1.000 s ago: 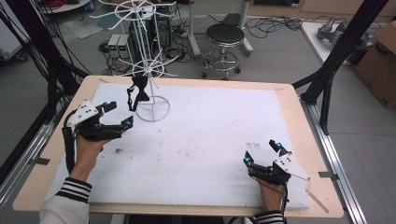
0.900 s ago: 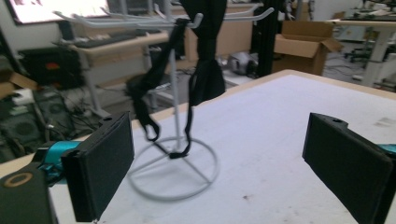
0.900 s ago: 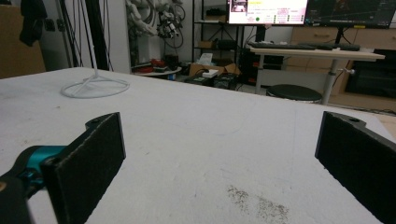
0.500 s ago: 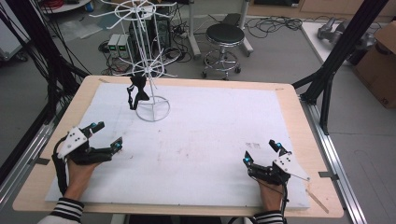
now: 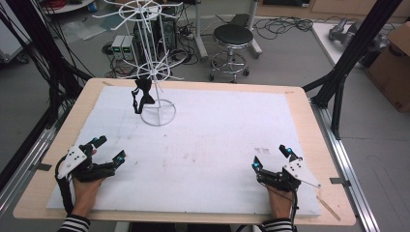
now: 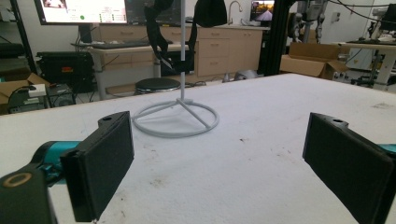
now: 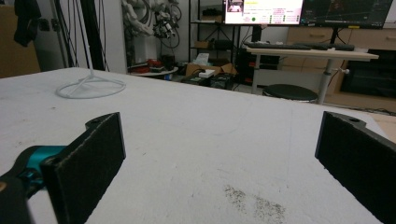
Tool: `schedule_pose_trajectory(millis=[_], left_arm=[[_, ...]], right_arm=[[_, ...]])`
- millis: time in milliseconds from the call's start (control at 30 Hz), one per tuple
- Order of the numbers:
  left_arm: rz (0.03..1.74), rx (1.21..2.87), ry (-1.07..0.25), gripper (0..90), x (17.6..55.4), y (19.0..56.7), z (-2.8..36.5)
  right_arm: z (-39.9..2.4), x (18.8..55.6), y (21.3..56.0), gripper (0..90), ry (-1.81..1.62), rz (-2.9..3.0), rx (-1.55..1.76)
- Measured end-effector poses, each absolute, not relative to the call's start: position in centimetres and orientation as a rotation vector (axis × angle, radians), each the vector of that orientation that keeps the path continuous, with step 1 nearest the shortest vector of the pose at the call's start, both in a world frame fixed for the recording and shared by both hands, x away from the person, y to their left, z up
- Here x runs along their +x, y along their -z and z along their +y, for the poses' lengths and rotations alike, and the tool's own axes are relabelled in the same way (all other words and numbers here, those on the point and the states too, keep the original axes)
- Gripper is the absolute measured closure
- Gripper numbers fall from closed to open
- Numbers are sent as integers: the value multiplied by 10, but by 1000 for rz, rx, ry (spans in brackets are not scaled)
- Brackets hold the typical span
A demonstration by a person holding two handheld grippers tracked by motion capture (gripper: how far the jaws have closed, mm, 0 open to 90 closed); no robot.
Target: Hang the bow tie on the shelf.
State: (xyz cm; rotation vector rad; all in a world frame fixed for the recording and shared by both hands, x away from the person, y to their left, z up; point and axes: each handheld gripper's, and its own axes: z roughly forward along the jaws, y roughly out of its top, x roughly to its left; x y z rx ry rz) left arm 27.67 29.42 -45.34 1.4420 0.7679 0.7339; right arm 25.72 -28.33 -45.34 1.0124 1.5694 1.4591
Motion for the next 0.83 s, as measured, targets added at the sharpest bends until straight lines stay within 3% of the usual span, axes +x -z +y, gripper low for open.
schedule_pose_trajectory(millis=[200,833], left_arm=[[756,1422,-744,144,275,454,295],[783,1417,-791,142,273,454,292]], right_arm=[[-283,257,454,5,-1463,1567,1016],[-284,257,454,6,-1469,1564,1018]])
